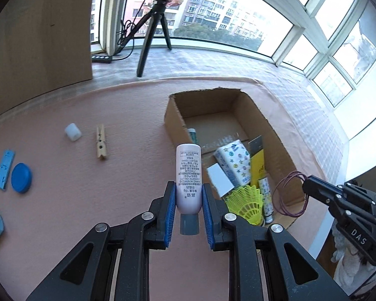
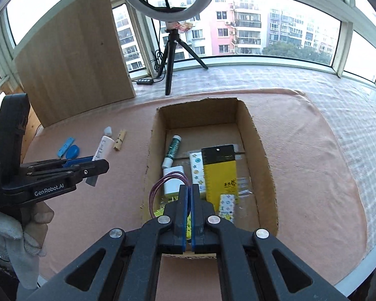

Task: Organize objects
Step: 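Carry the lotion bottle with the left gripper into the box while the right gripper drops the rubber band there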

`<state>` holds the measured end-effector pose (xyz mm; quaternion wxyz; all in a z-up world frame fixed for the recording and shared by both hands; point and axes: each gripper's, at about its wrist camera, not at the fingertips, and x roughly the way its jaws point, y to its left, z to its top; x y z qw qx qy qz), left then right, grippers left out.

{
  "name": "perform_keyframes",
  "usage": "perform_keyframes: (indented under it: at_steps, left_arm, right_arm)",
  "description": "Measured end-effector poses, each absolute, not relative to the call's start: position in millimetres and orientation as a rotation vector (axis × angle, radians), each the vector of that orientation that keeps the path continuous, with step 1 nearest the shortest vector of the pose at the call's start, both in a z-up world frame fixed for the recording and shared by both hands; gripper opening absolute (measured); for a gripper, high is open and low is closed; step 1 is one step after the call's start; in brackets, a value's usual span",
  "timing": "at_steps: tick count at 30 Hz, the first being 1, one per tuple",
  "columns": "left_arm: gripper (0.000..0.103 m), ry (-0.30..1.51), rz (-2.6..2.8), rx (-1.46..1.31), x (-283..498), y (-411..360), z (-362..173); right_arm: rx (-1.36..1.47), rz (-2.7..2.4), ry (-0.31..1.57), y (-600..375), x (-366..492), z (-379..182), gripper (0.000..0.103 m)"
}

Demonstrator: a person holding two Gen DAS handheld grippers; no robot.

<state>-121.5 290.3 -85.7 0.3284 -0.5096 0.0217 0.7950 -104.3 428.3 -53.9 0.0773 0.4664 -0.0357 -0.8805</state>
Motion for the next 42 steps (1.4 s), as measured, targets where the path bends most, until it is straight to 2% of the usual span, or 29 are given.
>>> perform_keyframes:
  at_steps: [12,30,31,32,33,35,42]
  left_arm:
    - [0.022,0.104,2.032,-1.330,-116.1,351.2,-93.1]
    - [0.023,0.141,2.044,-1.342,-119.1,369.4,-98.7]
    - [0.025,0.151,2.051,-1.340,-118.9,368.9,-97.6]
    - [0.026,0.156,2.059,-1.334,-118.3,367.3,-95.6]
    - [0.026,0.156,2.065,-1.330,-118.1,365.5,-94.0]
    - [0.026,0.154,2.077,-1.328,-118.3,361.5,-91.3]
    - [0.026,0.174,2.162,-1.290,-110.0,333.7,-73.6]
  right_arm:
    - [1.454,-2.653,-0.169,463.4,-99.3,-72.4,0.002]
    - [1.498,-2.635,-0.177,471.9,-103.5,-84.2,0.002]
    - [1.493,-2.638,-0.177,471.6,-103.5,-83.4,0.003]
    - [1.494,-2.635,-0.176,471.4,-103.9,-83.2,0.010]
    - [1.502,-2.622,-0.175,470.4,-104.6,-83.3,0.022]
    - [1.500,-2.621,-0.184,469.3,-104.4,-82.2,0.034]
    - [1.480,-2.603,-0.188,458.8,-102.7,-78.4,0.034]
